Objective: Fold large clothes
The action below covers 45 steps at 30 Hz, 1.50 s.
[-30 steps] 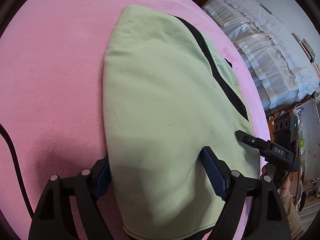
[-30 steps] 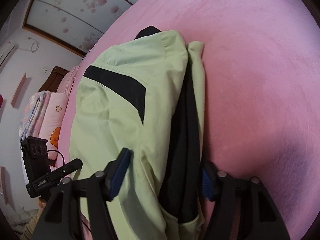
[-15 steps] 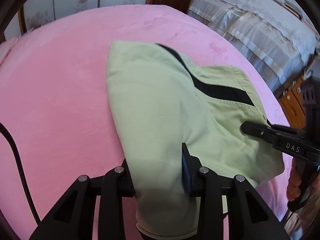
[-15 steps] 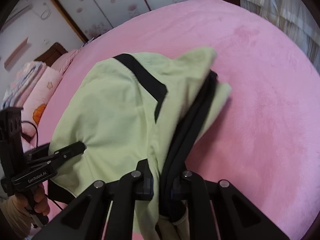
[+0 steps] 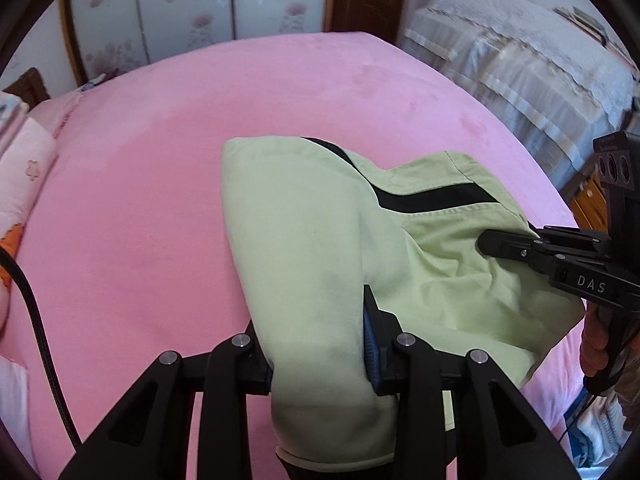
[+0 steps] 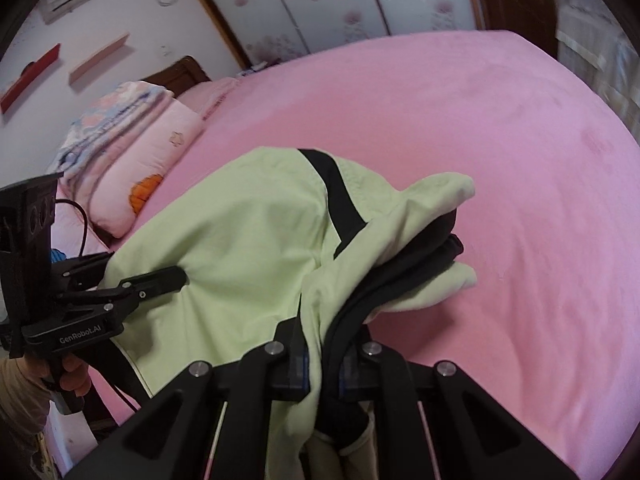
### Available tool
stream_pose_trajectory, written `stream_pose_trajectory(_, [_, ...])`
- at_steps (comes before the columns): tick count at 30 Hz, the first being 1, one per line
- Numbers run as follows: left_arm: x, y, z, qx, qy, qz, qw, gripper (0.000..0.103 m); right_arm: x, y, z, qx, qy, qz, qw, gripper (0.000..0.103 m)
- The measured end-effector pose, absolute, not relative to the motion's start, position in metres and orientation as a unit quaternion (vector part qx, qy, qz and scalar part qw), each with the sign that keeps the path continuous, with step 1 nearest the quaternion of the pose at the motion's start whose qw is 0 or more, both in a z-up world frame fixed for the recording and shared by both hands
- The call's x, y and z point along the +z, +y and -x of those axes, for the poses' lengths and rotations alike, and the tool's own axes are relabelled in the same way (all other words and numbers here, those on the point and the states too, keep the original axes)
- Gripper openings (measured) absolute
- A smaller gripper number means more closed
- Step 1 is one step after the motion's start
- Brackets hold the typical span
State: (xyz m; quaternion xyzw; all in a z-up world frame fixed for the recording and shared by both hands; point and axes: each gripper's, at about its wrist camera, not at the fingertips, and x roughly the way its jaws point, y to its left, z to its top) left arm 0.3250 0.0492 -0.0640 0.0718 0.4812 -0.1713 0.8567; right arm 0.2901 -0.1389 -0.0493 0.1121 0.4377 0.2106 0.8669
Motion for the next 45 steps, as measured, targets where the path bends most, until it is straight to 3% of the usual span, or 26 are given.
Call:
stream_pose_trajectory(6, [-0.021, 0.128, -0.401, -0.140, 0.431, -0.089, 0.887, 0.031, -0.011, -0.072, -0.370, 0.236, 0.377, -0.117, 0.888, 0.008])
stream_pose_trajectory(11, [-0.027, 0.183, -0.485, -0.117, 0.403, -0.088, 0.903, 0.032, -0.016, -0.029, -0.450, 0.229, 0.332, -0.130, 0.906, 0.008])
stream_pose_trajectory(16, [-0.081, 0.224, -0.565, -0.099, 0.408, -0.071, 0.905, 0.034, -0.061, 0.014, -0.520, 0.207, 0.322, -0.138, 0.914, 0.008])
stream_pose_trajectory(21, [-0.172, 0.232, -0.613, -0.075, 0.444, -0.078, 0.889, 0.036, -0.136, 0.039, -0.554, 0.175, 0.353, -0.124, 0.911, 0.008])
stream_pose_trajectory(23, [-0.199, 0.233, -0.620, -0.060, 0.447, -0.090, 0.888, 0.047, -0.163, 0.050, -0.555, 0.160, 0.365, -0.100, 0.912, 0.009])
stream_pose_trajectory(25, [-0.212, 0.237, -0.622, -0.043, 0.438, -0.093, 0.893, 0.070, -0.180, 0.058, -0.554, 0.140, 0.367, -0.074, 0.917, 0.011])
stream_pose_trajectory(27, [-0.219, 0.246, -0.625, -0.021, 0.429, -0.078, 0.900, 0.081, -0.190, 0.055, -0.555, 0.134, 0.374, -0.078, 0.915, 0.015])
stream_pose_trajectory(35, [-0.212, 0.244, -0.622, 0.001, 0.455, -0.064, 0.888, 0.087, -0.187, 0.038, -0.562, 0.132, 0.431, -0.103, 0.887, 0.034])
stream_pose_trajectory(45, [-0.166, 0.220, -0.545, -0.020, 0.475, -0.073, 0.877, 0.087, -0.133, -0.001, -0.502, 0.145, 0.455, -0.117, 0.871, 0.035])
